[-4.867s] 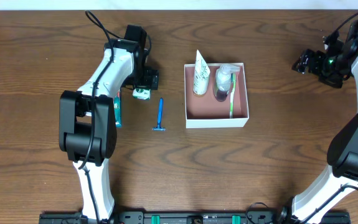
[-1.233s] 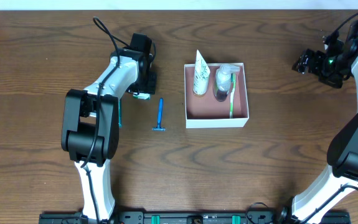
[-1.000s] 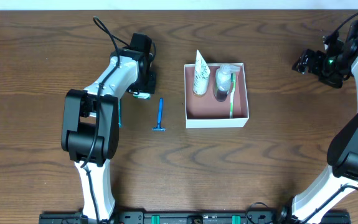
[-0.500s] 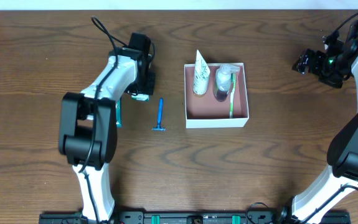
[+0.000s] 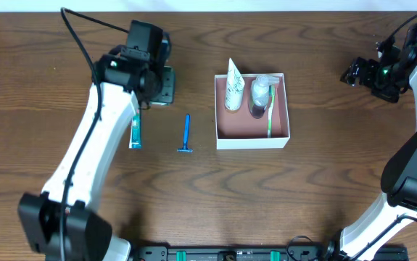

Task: Pack container
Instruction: 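Lift the soap box with the left gripper and carry it to the box, then lower the soap box into the box and open the left gripper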

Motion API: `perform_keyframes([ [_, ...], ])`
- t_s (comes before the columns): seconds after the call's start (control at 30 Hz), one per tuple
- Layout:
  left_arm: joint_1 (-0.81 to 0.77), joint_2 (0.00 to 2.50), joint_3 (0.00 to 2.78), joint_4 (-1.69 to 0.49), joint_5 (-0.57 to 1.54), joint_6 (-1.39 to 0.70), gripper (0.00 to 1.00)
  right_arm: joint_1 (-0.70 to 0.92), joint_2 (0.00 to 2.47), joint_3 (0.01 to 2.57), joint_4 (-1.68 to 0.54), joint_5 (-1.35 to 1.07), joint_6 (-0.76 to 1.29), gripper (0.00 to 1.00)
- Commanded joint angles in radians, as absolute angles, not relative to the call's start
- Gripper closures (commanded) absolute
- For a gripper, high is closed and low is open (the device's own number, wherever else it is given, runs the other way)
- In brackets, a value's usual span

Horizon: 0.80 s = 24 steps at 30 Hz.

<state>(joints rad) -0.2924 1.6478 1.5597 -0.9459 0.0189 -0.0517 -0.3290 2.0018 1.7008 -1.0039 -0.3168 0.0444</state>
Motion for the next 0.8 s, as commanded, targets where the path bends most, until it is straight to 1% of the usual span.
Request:
perform_keyframes([
  [0.0,-0.379,1.610,1.582,-0.952,0.019,-0.058,0.49,-0.335,2.000,1.720,-1.002,-0.317,0.036,0.01],
  [0.23,-0.562,1.603,1.582,-0.948,0.018,-0.079,0.49,-0.335,2.000,1.720,-1.002,-0.317,0.036,0.01],
  [0.33,-0.617,1.604,1.580,-0.937,0.018,-0.032,0.48,-0.335,2.000,1.720,-1.002,-0.317,0.036,0.01],
  [0.6,-0.699,1.648,1.572,-0.893,0.019,0.020,0.48,-0.335,2.000,1.720,-1.002,-0.317,0.036,0.01],
  [0.77,-0.737,1.688,1.572,-0.885,0.019,0.096,0.49,-0.335,2.000,1.720,-1.002,-0.317,0.036,0.01],
])
